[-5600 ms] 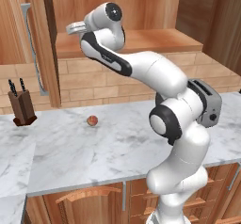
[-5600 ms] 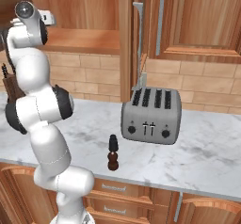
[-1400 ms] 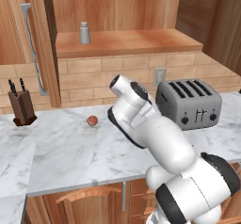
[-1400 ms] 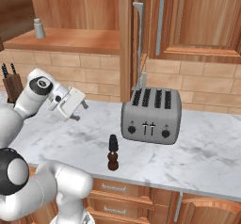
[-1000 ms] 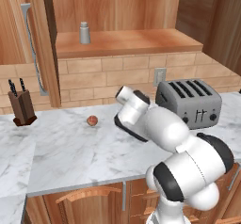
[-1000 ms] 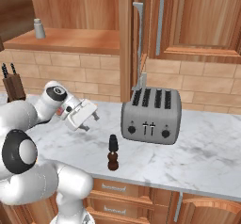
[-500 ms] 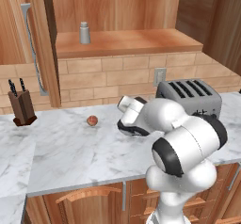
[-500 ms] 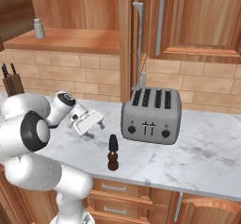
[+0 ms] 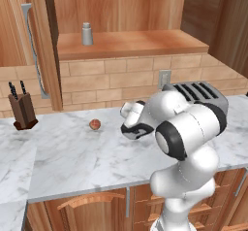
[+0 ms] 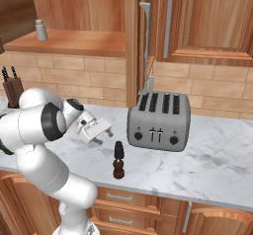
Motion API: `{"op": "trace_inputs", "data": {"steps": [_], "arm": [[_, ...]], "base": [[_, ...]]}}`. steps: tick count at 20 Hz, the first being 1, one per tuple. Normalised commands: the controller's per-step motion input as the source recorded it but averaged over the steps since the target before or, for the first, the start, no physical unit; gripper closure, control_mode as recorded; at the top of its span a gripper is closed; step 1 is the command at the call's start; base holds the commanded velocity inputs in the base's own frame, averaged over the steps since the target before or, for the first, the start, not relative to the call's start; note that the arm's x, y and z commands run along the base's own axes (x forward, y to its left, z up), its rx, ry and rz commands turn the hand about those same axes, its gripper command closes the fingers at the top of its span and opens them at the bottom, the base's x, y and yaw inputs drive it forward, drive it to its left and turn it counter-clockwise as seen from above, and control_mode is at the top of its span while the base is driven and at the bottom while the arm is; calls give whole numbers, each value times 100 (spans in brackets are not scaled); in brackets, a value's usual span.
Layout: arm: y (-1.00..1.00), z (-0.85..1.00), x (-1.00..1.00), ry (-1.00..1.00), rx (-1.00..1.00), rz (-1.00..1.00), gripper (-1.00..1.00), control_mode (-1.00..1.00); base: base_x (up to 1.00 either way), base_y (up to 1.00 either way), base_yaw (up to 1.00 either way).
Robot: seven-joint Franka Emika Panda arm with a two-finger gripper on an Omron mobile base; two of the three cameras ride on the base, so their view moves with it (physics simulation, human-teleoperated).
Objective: There are various items on the counter. Only move the condiments/shakers into the cabinet.
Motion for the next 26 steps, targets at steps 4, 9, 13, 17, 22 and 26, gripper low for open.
{"op": "trace_inputs", "data": {"steps": [4,9,13,17,22,26], "arm": [[-7,-34,16,0,0,-5,-100,-100],[-5,-34,13,-5,0,-5,-100,-100],[-7,-33,10,-11,0,-6,-100,-100],[-13,-30,0,-16,0,-9,-100,-100],[-10,-22,-7,-19,-2,-11,-100,-100],[-1,-22,-27,-21,-2,-11,-100,-100]], "base": [[0,0,0],[0,0,0],[0,0,0],[0,0,0],[0,0,0],[0,0,0]]}}
